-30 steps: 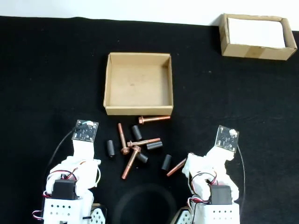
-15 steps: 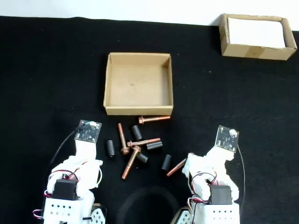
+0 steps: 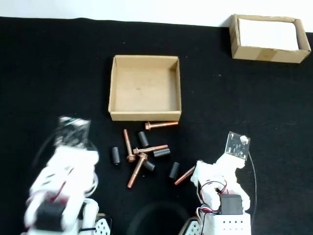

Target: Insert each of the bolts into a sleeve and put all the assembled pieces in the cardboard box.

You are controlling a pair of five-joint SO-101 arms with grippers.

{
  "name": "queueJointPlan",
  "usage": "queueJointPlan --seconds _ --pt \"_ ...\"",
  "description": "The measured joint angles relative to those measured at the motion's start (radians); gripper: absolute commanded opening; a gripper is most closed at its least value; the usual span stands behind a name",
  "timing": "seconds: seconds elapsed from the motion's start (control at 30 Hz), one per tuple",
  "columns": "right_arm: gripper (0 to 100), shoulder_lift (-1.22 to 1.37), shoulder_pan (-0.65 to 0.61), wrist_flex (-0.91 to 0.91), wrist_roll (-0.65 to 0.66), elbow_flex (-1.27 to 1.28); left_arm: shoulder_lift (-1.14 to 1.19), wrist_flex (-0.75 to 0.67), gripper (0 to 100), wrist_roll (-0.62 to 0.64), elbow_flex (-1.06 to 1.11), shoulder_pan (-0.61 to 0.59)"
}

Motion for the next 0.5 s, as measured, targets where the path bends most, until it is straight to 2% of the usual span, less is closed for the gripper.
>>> queueJointPlan --seconds 0.13,0.3,0.5 --pt "1.8 0.0 0.0 0.0 0.0 0.0 0.14 0.124 1 0.0 -0.224 0.0" --pt "1.8 0.0 0.0 0.0 0.0 0.0 0.42 0.302 1 0.081 -0.503 0.0" --pt "1.8 0.0 0.0 0.0 0.0 0.0 0.615 0.353 1 0.124 -0.563 0.046"
